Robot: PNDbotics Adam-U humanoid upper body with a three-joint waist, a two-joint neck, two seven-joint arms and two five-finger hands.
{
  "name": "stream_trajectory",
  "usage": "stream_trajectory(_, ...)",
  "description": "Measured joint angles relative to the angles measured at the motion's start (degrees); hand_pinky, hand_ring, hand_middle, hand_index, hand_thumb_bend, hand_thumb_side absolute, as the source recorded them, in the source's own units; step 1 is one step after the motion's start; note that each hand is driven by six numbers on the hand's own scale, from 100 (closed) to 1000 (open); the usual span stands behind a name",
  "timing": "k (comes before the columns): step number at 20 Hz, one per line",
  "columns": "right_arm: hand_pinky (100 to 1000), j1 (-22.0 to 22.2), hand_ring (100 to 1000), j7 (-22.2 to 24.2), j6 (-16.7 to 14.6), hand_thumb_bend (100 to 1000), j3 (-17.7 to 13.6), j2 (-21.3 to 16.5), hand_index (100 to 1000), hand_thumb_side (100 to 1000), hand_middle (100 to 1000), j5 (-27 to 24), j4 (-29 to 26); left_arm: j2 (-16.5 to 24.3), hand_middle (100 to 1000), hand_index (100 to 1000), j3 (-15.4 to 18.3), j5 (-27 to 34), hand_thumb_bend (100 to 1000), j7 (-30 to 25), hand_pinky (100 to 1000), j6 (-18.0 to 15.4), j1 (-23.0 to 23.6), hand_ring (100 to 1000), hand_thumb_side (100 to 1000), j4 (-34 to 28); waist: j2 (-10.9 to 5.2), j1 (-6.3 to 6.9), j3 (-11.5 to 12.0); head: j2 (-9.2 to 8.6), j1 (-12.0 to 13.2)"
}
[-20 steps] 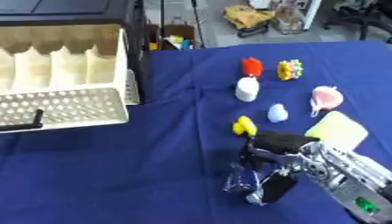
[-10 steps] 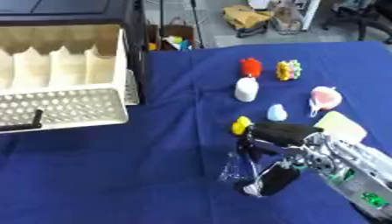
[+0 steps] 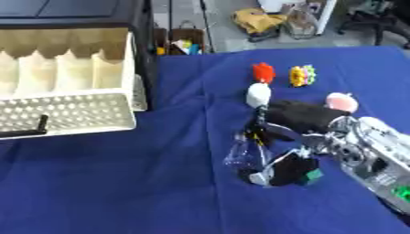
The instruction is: Pick up objects from table and place into drawer.
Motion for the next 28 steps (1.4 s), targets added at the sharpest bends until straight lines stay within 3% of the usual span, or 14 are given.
stream_trajectory(8, 383, -8.4, 504, -3.8, -0.5, 414, -1.1, 0.0, 487, 562, 339, -2.4, -0.1, 0.1, 505, 739, -0.5, 0.5, 322, -0.3, 395, 0.3, 0.4, 533, 960, 0.0, -0.83, -1.02, 1.5, 0.00, -0.8)
stream_trajectory(16, 386, -16.5, 501, -4.3, 3.5, 425, -2.3, 2.3, 486, 582, 338, -5.5, -0.1, 0.6, 505, 740, -0.7, 1.1, 320, -0.7, 397, 0.7, 0.4, 534, 959, 0.0, -1.55, -2.15, 3.3, 0.02, -1.9)
stream_trajectory(23, 389, -24.5, 498, -4.1, 5.8, 430, -2.4, 6.6, 484, 592, 336, -6.4, 6.8, 1.1, 505, 739, -1.0, 1.5, 319, -1.0, 398, 1.0, 0.5, 534, 958, 0.0, -1.84, -3.30, 5.2, -0.02, -3.2)
stream_trajectory(24, 390, -25.6, 498, -4.2, 6.0, 368, -2.4, 7.4, 484, 644, 336, -6.3, 8.1, 1.1, 506, 739, -1.0, 1.6, 304, -1.1, 398, 1.0, 0.4, 534, 996, 0.0, -1.84, -3.49, 5.5, -0.09, -3.5)
stream_trajectory(25, 391, -26.7, 498, -4.2, 6.4, 438, -2.4, 8.4, 484, 593, 336, -6.1, 9.5, 1.1, 505, 739, -1.0, 1.7, 319, -1.1, 398, 1.1, 0.4, 534, 957, 0.0, -1.84, -3.70, 5.9, -0.19, -3.8)
stream_trajectory(28, 392, -29.5, 494, -4.7, 7.4, 460, -2.7, 11.5, 482, 596, 333, -4.8, 13.3, 1.3, 505, 739, -1.2, 2.0, 321, -1.4, 398, 1.1, 0.1, 534, 957, 0.0, -1.74, -4.20, 7.3, -0.56, -4.9)
